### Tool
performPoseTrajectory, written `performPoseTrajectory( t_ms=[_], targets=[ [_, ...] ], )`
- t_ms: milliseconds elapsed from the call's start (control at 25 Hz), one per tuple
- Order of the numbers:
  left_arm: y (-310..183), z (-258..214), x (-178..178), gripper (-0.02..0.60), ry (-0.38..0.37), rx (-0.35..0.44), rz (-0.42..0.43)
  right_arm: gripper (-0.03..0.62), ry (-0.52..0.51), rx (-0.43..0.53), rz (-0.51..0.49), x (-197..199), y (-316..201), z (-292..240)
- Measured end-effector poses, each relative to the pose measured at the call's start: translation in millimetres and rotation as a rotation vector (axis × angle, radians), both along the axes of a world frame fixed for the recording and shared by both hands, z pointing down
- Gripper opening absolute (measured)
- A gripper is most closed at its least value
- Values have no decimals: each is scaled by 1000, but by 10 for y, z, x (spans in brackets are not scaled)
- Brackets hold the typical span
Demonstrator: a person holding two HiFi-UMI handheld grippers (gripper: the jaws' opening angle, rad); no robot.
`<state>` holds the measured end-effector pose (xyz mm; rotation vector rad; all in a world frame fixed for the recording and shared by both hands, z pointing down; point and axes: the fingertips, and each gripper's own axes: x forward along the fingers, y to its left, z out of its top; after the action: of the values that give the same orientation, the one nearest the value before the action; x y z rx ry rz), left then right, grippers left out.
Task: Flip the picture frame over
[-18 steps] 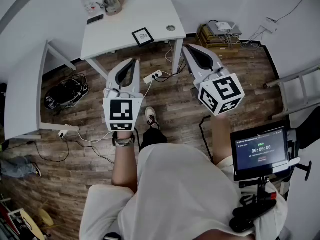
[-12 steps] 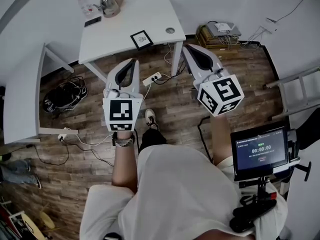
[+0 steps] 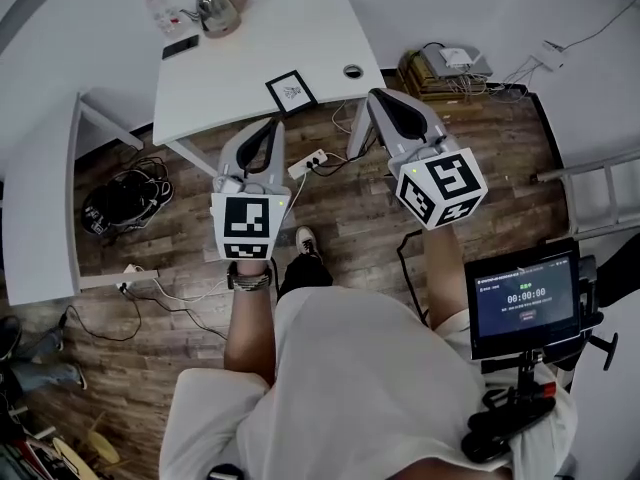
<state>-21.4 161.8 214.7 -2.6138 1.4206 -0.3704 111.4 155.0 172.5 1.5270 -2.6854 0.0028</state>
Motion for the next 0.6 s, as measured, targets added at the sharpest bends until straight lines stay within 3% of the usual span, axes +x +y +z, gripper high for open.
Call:
performPoseTrajectory(
  t_ms=[240, 600],
  targets=[
    [-613, 84, -80, 5, -30, -29, 35, 2, 2, -40, 16, -126, -557, 105],
    [-1246, 423, 12, 23, -75, -128, 162, 2, -8, -112, 76, -194, -1131, 382]
  ],
)
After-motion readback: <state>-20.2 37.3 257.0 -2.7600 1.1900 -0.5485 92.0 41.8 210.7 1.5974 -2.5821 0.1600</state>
